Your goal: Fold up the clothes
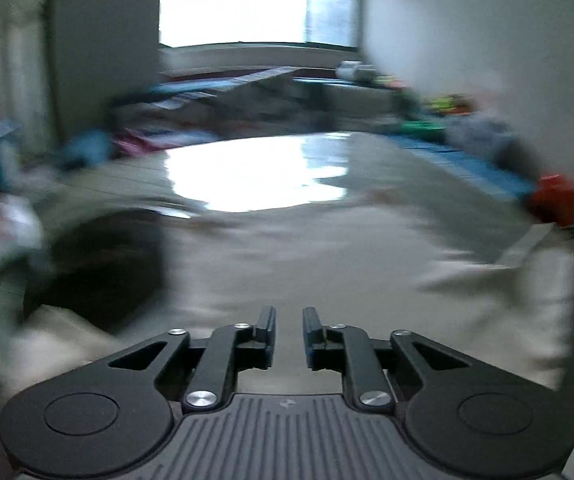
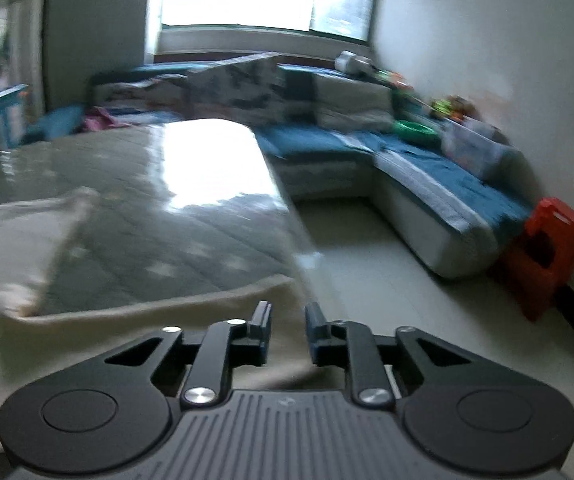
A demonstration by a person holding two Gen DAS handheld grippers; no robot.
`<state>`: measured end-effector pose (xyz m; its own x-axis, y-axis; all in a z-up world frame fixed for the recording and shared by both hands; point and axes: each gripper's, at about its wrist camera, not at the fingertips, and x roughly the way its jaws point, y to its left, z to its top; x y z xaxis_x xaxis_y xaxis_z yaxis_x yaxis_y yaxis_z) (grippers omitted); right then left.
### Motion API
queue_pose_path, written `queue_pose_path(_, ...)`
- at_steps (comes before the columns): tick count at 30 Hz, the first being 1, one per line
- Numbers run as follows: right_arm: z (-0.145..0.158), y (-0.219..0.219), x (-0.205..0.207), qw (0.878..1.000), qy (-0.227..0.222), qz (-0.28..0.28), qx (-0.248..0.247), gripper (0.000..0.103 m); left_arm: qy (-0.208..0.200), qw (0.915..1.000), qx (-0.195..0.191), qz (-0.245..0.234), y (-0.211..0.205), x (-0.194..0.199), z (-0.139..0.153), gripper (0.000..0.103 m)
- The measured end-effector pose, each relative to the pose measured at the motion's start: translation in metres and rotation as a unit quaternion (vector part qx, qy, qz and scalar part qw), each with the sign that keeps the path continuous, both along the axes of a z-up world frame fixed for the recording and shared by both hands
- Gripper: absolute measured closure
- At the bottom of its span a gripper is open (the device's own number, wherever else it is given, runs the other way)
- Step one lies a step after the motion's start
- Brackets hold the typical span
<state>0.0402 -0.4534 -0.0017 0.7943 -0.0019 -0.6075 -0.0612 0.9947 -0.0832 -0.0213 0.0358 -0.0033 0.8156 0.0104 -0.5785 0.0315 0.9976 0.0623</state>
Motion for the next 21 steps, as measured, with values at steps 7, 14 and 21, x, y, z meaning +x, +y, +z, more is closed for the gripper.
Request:
queue_pose_path(7, 0.019, 0.059, -0.011, 0.99, -0.003, 0.134, 0.04, 0.062, 0.022, 0.9928, 0.075, 0.09, 0.063, 0.005, -0.013, 0.075)
queue_pose_path(14, 0.021, 0.115, -0.02, 0.968, 0.028, 0.248, 0.034, 0.055, 0.035, 0.9924, 0.089, 0.078, 0.074, 0.005, -0.027, 0.074)
queue_pose_path(21, 0.02, 0.173, -0.035, 0.934, 0.055, 0.353, 0.014, 0.054, 0.0, 0.9884, 0.018, 0.151, 0.107, -0.017, -0.012, 0.1)
